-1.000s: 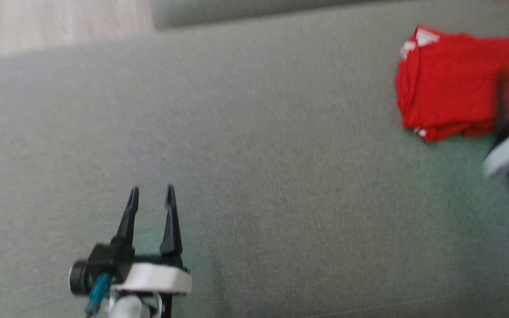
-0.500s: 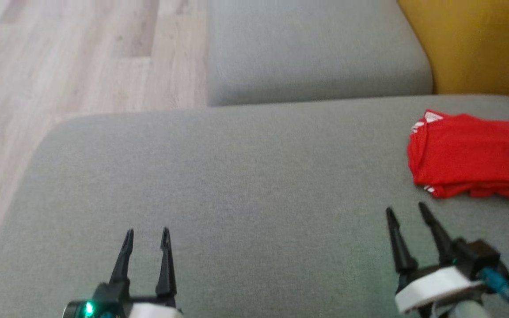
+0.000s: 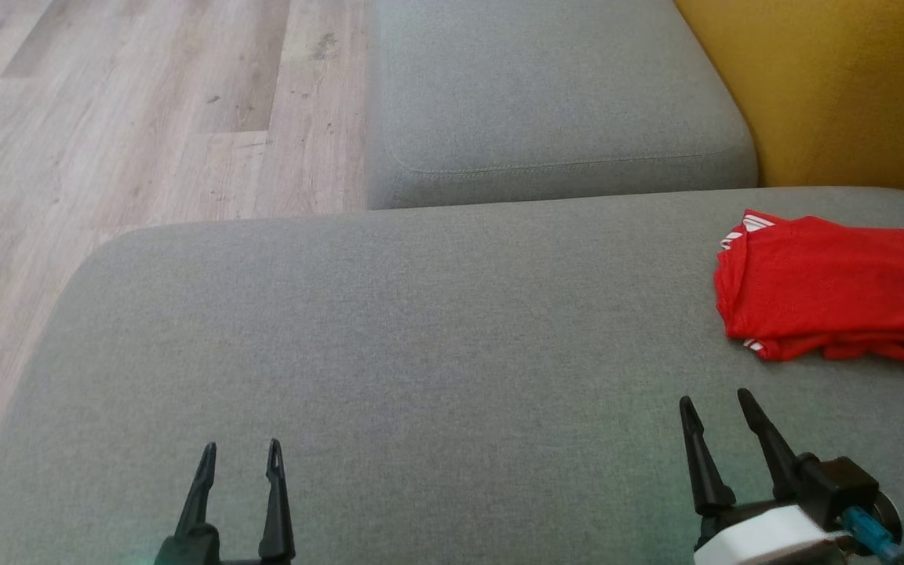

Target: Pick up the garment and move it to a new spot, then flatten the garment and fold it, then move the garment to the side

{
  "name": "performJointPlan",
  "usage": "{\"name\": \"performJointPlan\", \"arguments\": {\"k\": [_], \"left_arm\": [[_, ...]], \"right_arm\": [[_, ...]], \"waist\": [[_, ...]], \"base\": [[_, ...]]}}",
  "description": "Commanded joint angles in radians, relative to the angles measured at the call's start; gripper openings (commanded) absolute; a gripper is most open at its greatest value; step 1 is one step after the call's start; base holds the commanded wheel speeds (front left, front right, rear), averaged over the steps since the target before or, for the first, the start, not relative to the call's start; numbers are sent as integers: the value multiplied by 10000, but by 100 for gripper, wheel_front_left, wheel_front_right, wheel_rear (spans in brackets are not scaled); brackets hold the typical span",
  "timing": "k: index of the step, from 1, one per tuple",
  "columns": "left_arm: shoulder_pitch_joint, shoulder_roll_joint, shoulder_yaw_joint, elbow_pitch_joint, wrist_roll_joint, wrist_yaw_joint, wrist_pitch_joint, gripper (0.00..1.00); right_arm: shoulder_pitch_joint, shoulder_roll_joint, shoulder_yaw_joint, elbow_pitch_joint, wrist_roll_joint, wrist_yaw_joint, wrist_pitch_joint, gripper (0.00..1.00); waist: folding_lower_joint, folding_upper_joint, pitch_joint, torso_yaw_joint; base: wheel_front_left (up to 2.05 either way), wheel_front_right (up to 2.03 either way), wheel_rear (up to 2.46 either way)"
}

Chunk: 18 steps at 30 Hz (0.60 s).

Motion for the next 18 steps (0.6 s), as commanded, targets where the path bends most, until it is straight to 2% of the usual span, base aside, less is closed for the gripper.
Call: {"name": "performJointPlan", "arguments": {"k": [1,6,7,11,18], "left_arm": [[-412,-11,368,-247,111,42,-65,100],[-380,-26,477,-154,133,69,-65,100],[1,-4,58,141,-10,-6,2,0],[190,-19,32,756,-86,-17,30,0],[8,-22,216,758,-913,-148,267,0]], "right_arm": [[-364,-2,187,-336,-91,67,-108,100],[-332,71,186,-360,-119,67,-108,100],[4,44,8,28,-45,0,2,0],[241,45,41,603,17,0,37,0],[110,56,-93,555,833,4,242,0]], "waist": [[1,-1,-8,-20],[1,-1,-5,-90],[1,-1,-7,-87],[2,-1,-3,-90],[2,-1,86,-90]], "base": [[0,0,0],[0,0,0],[0,0,0],[0,0,0],[0,0,0]]}}
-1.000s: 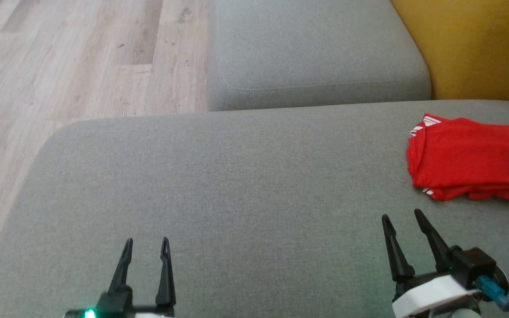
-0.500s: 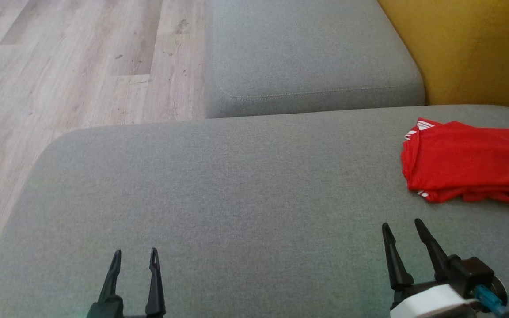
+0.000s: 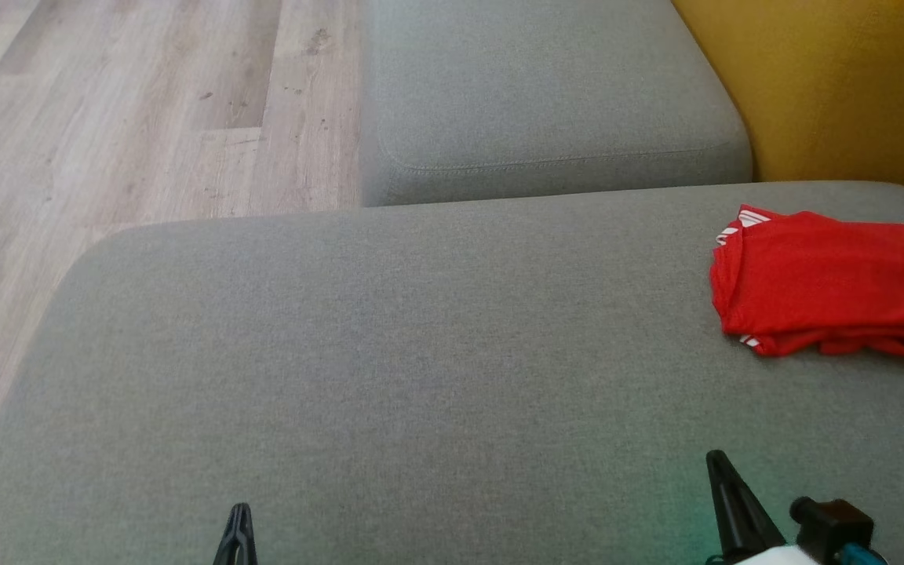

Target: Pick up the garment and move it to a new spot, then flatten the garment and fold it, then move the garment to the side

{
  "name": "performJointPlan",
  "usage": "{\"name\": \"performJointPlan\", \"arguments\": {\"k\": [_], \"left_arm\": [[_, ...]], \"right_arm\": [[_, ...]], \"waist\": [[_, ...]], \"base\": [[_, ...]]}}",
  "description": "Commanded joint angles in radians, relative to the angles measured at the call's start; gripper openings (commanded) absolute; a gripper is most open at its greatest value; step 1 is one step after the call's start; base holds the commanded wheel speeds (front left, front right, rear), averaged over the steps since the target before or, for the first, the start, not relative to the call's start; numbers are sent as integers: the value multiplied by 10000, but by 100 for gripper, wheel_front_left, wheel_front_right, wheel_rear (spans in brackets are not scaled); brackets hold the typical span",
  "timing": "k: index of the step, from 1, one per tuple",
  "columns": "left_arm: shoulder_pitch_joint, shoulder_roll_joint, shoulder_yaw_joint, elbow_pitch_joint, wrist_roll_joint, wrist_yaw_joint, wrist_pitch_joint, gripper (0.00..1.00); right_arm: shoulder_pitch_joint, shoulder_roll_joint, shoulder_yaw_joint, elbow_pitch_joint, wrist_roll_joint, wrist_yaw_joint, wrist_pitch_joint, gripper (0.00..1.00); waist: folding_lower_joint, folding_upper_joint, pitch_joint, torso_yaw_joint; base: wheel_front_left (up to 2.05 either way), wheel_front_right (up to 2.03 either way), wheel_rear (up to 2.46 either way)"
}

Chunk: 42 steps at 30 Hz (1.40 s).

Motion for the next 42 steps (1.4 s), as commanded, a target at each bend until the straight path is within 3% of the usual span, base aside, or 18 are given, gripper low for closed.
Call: {"name": "performJointPlan", "arguments": {"k": [1,42], "left_arm": [[-503,-1,185,-340,-286,-64,32,0],[-1361,-15,1028,-549,-5076,-819,1176,0]], "right_arm": [[-483,13,-114,-375,304,7,83,0],[-1213,77,-865,-660,4971,28,1242,0]], "waist": [[0,0,19,1],[0,0,522,-4]], "base": [[0,0,0],[0,0,0]]}}
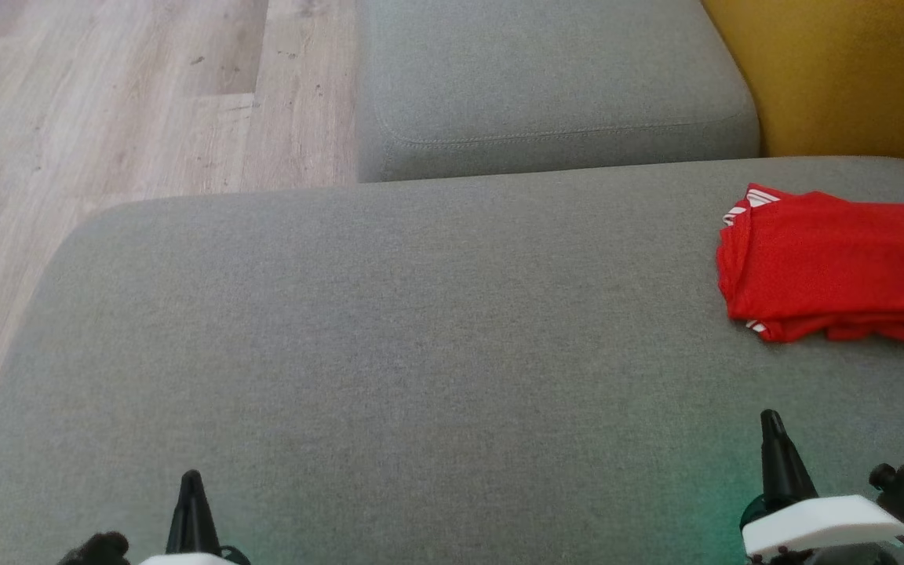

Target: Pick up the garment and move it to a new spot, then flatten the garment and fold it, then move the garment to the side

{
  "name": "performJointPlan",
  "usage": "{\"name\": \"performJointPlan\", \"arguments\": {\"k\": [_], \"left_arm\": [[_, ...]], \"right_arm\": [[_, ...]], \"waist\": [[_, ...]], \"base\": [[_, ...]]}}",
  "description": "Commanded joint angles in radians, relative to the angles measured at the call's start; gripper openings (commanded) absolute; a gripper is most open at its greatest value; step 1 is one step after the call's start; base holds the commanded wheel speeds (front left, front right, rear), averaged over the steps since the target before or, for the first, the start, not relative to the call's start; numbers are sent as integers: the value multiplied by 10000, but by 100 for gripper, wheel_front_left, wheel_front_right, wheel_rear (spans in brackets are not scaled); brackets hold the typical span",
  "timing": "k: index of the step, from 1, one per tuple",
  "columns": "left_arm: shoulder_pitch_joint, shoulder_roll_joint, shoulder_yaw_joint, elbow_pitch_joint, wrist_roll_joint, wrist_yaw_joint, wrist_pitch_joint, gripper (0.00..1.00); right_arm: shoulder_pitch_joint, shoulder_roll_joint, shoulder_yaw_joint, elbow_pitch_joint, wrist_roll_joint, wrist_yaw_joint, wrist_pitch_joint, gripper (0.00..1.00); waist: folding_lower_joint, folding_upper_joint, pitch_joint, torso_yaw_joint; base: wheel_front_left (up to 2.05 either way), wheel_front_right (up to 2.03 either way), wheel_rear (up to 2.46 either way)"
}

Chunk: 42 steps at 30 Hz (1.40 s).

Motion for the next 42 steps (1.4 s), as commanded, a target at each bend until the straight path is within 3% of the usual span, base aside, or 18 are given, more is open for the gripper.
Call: {"name": "performJointPlan", "arguments": {"k": [1,42], "left_arm": [[-560,1,291,-364,-310,-86,55,0],[-1472,-13,1192,-541,-5208,-859,1262,0]], "right_arm": [[-562,5,-4,-369,336,29,72,0],[-1314,71,-777,-658,5119,51,1262,0]], "waist": [[-1,0,19,0],[-1,0,535,-5]], "base": [[0,0,0],[0,0,0]]}}
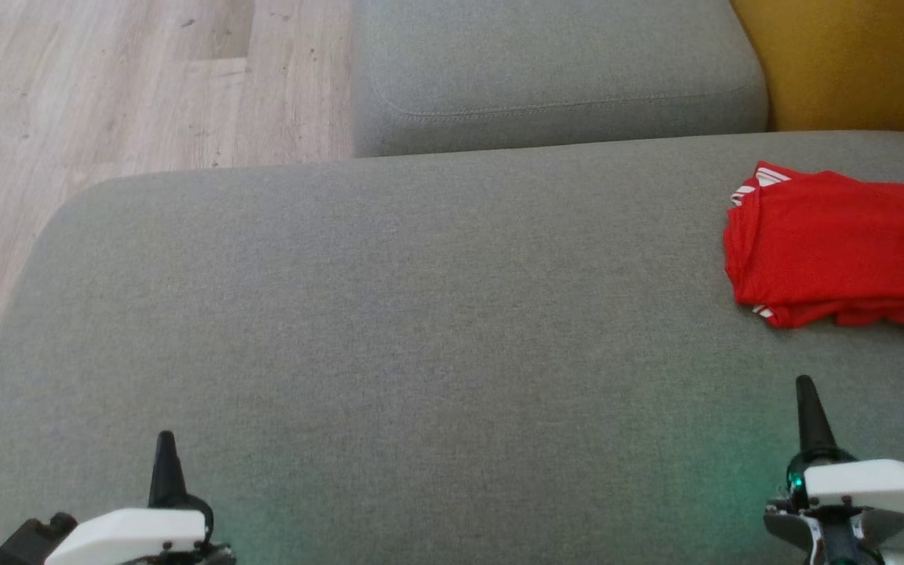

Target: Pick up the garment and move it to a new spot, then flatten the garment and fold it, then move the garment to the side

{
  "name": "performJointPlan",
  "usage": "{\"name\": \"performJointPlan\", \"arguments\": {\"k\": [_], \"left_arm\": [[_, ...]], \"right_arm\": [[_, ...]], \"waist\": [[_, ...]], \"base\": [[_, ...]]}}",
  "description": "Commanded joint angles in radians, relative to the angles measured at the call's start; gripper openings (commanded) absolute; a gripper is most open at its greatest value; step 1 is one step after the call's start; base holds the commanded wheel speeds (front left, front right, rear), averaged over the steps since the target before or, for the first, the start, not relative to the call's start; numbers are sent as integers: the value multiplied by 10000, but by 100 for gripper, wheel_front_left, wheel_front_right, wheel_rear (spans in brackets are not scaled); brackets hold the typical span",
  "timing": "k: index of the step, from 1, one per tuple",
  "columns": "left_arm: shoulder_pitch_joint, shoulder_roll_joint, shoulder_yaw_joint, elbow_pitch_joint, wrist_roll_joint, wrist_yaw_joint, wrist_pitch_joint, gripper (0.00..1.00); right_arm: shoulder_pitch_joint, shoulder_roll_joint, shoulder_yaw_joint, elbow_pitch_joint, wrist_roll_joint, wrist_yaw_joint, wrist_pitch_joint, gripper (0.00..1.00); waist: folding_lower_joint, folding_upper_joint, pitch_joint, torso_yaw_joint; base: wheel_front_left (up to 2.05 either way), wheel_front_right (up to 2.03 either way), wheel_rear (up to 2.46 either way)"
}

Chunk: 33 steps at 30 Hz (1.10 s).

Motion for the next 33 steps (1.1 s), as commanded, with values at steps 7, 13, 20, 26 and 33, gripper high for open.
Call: {"name": "performJointPlan", "arguments": {"k": [7,13,20,26,33], "left_arm": [[-758,7,502,-402,-1048,-242,245,0],[-891,5,633,-428,-1762,-355,420,0],[-1046,2,787,-459,-2600,-487,626,0],[-1158,0,897,-480,-3198,-581,773,0],[-1314,-2,1050,-510,-4035,-713,979,0]], "right_arm": [[-775,-58,-44,-454,1059,54,251,0],[-884,-49,-157,-496,1756,58,425,0],[-1013,-38,-289,-545,2573,61,628,0],[-1105,-30,-384,-580,3157,64,773,0],[-1233,-18,-515,-630,3975,68,976,0]], "waist": [[-1,0,97,0],[-1,0,173,-1],[-1,0,261,-2],[-1,0,324,-3],[-1,0,412,-3]], "base": [[0,0,0],[0,0,0],[0,0,0],[0,0,0],[0,0,0]]}}
